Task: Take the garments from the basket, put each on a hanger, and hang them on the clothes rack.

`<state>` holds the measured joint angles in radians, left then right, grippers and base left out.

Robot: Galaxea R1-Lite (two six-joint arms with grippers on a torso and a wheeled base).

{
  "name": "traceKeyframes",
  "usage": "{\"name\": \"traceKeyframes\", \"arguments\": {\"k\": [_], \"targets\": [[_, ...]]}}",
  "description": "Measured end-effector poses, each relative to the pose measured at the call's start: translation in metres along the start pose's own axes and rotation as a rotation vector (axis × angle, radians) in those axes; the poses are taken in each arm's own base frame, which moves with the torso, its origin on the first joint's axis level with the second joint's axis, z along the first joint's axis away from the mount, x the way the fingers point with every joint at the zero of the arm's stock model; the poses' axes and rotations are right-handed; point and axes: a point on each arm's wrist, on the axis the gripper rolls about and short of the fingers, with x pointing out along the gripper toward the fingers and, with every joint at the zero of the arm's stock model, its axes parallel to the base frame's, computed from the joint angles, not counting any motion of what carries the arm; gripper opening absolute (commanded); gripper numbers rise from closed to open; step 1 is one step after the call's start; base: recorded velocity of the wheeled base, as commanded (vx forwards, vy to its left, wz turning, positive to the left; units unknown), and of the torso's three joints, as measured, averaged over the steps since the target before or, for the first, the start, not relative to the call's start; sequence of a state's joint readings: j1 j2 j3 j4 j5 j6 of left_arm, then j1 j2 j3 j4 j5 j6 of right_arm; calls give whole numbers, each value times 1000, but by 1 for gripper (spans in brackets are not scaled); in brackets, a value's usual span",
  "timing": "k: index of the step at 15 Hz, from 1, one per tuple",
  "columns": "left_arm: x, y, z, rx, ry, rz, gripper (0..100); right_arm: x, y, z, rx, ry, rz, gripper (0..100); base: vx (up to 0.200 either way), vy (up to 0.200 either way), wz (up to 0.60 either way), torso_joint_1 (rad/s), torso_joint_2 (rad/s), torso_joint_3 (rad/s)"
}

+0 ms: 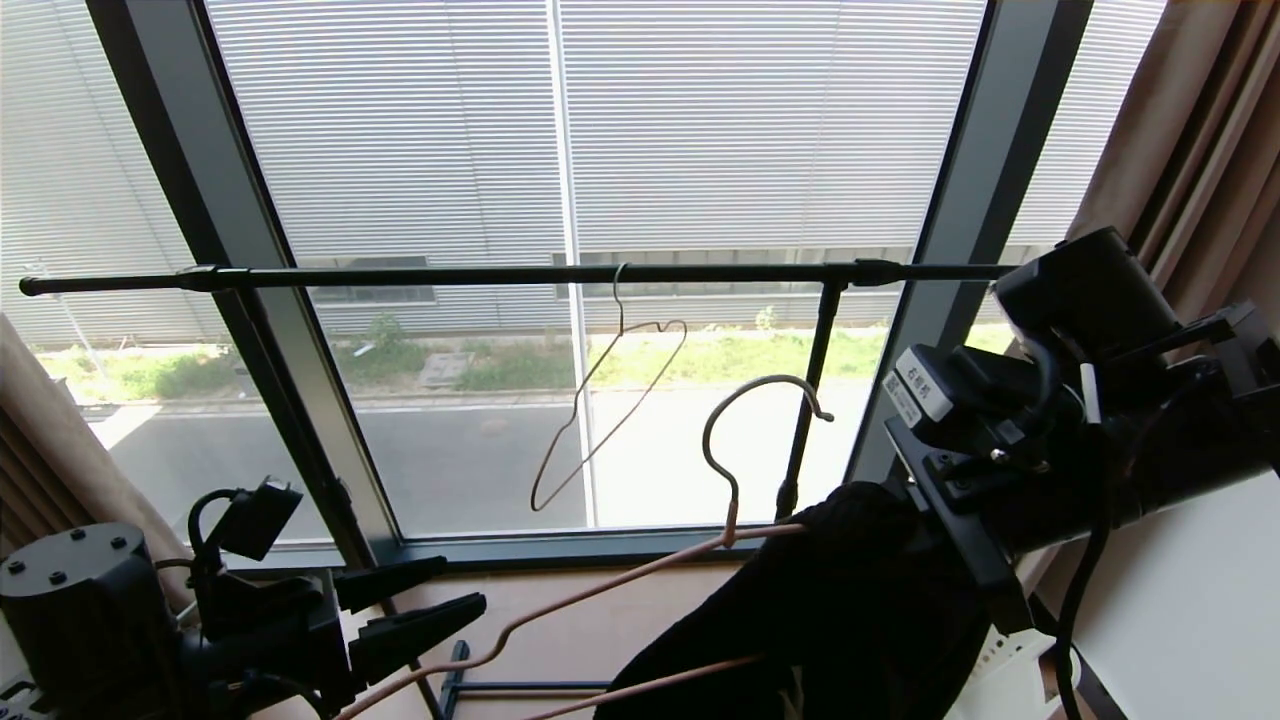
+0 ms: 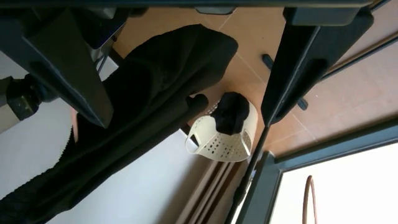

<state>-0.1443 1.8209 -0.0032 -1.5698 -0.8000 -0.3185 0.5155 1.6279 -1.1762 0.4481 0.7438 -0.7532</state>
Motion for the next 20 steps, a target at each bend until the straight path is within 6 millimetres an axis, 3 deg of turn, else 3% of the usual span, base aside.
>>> {"name": "traceKeyframes", "arguments": {"k": [12,20], "targets": [[34,-15,-31,-37,186,-142,100,-1,-4,10,-43,-61,3,0,0,0,0,0,0,0],[42,-16,-43,-60,247,-163,100,6,1,17,-82,-84,33,0,0,0,0,0,0,0]]}}
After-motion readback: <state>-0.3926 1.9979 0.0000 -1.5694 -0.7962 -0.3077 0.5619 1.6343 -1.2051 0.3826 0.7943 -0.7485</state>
